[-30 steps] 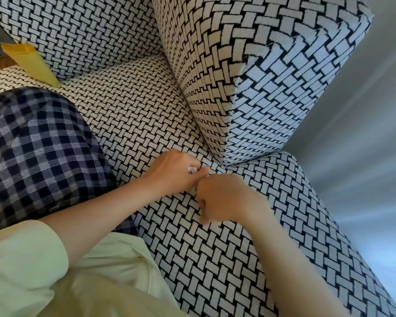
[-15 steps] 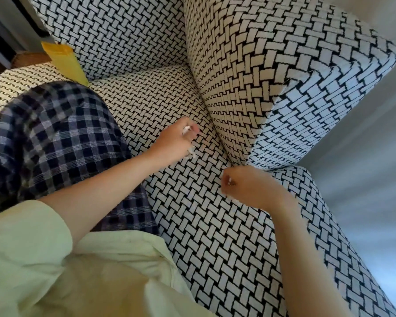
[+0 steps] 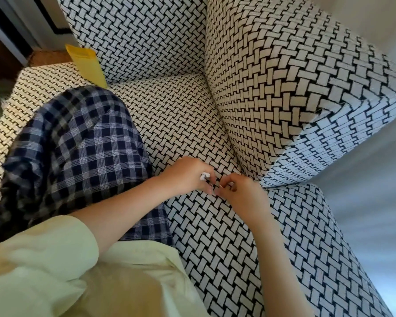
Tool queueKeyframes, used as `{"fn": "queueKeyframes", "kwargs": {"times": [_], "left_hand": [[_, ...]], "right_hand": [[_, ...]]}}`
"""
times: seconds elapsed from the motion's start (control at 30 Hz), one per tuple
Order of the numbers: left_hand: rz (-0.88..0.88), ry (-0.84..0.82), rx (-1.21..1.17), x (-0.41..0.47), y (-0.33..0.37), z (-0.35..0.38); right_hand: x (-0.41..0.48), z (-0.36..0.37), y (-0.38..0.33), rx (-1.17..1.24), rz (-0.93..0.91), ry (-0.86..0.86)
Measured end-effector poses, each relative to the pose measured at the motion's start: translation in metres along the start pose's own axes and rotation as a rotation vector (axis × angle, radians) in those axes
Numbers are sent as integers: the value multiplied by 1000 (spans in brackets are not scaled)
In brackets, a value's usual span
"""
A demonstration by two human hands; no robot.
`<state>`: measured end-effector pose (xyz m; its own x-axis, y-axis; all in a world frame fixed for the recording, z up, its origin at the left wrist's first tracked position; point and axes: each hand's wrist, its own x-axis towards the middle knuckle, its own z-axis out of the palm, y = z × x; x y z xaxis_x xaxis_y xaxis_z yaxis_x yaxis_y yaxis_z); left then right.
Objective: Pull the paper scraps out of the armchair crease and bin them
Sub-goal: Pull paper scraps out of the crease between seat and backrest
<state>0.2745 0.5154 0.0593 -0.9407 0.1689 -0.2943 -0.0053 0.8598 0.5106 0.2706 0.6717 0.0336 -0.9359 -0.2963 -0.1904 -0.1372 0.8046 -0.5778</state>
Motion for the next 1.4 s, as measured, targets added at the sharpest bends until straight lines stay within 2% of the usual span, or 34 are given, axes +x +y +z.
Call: {"fn": "queueKeyframes", "kwargs": {"times": [0.17, 0.23, 0.33, 0.4, 0.5, 0.57, 0.63, 0.7, 0.83, 0.93, 1.0, 1.07, 1.17, 1.23, 1.3, 1.4], "left_hand": [[22, 42, 94, 8, -2, 12], [-15, 29, -6, 10, -4, 12], [-273, 59, -626, 14, 0, -1], [-422, 48, -1050, 18, 3, -18], [-432, 109, -1646, 14, 6, -55], [-389, 170, -1812, 10, 2, -80], [-368, 260, -1866, 8, -4, -101], [-351, 335, -1887, 8, -13, -116], [-293, 415, -1992, 1, -40, -141], [-251, 471, -1984, -3, -65, -154], [-249, 498, -1990, -3, -79, -164], [-271, 593, -2015, -3, -89, -177], [-304, 742, -2066, -7, -109, -196], [-279, 747, -2087, -11, -123, -204], [-269, 751, -2117, -16, -142, -213], [-209, 845, -2166, -25, -172, -229]], "right_hand": [[-1, 9, -11, -156, 2, -36], [6, 8, -17, -59, 13, -91], [16, 1, -35, 556, 132, -148], [22, -8, -55, 771, 141, -99], [35, -24, -97, 890, 58, -24], [50, -29, -125, 743, -49, 92], [62, -30, -151, 533, -182, 240], [70, -28, -173, 397, -285, 318], [79, -15, -213, 228, -325, 216], [84, -6, -239, 154, -369, 130], [89, -5, -255, 192, -400, 89], [98, 0, -269, 301, -405, 87], [110, 13, -293, 560, -329, 133], [117, 21, -307, 660, -277, 142], [126, 32, -326, 726, -214, 112], [140, 55, -354, 801, -165, 9]]}}
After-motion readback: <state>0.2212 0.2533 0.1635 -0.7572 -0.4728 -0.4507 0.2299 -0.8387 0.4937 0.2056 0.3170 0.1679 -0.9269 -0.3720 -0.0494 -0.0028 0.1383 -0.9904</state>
